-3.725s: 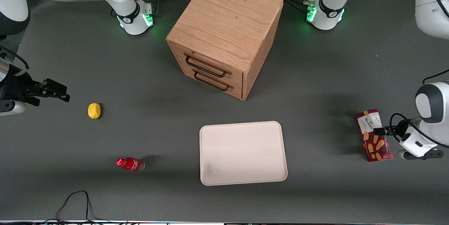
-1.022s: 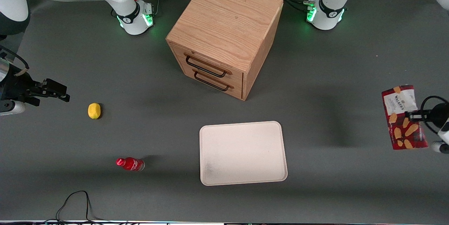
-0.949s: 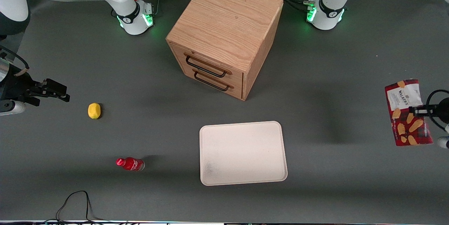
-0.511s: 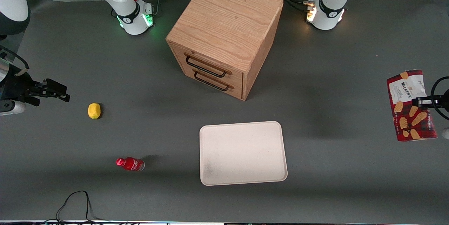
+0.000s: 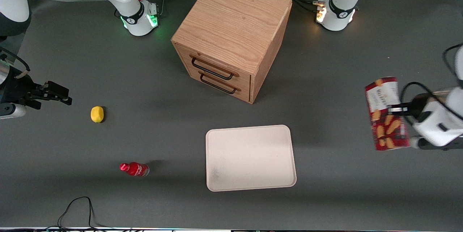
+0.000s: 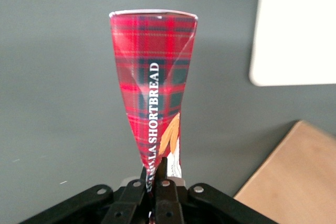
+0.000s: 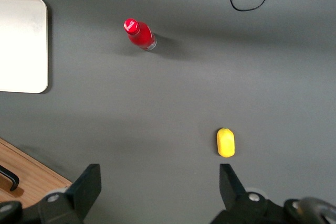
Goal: Place red cookie box on tray
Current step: 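Carry the held box with the left gripper over the white tray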
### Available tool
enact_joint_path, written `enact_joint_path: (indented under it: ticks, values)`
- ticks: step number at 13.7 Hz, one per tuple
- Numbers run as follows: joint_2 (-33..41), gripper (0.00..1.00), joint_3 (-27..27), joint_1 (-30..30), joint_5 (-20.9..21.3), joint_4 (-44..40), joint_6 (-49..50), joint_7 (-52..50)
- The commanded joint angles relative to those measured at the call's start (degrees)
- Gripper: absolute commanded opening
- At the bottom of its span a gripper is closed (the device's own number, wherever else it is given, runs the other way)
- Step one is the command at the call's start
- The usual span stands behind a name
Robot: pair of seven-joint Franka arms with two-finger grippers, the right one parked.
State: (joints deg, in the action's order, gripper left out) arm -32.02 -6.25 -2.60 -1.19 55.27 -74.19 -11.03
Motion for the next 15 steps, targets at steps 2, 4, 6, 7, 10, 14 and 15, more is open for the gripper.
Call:
enact_joint_path:
  ticks: [2,4,6,7,10,14,15]
  values:
    - [-4.1,0.00,-5.8,-2.1,-0.1,-0.4,-9.4,-6.3]
    - [-7.2,0.00,-7.7,-4.4,-0.1,-0.4,-13.8,-10.8]
    - [-9.8,0.00,-7.6,-7.8,0.0,-0.2,-18.7,-12.7]
    - [-11.8,0.00,-7.6,-8.6,0.0,-0.2,-21.2,-13.3]
    - [-16.7,0.00,-7.6,-9.6,-0.1,-0.4,-27.8,-13.5]
    - [-20.8,0.00,-7.5,-10.1,0.0,-0.7,-31.9,-13.7]
    - [-21.5,0.00,-7.6,-10.2,-0.1,-0.8,-32.7,-14.9]
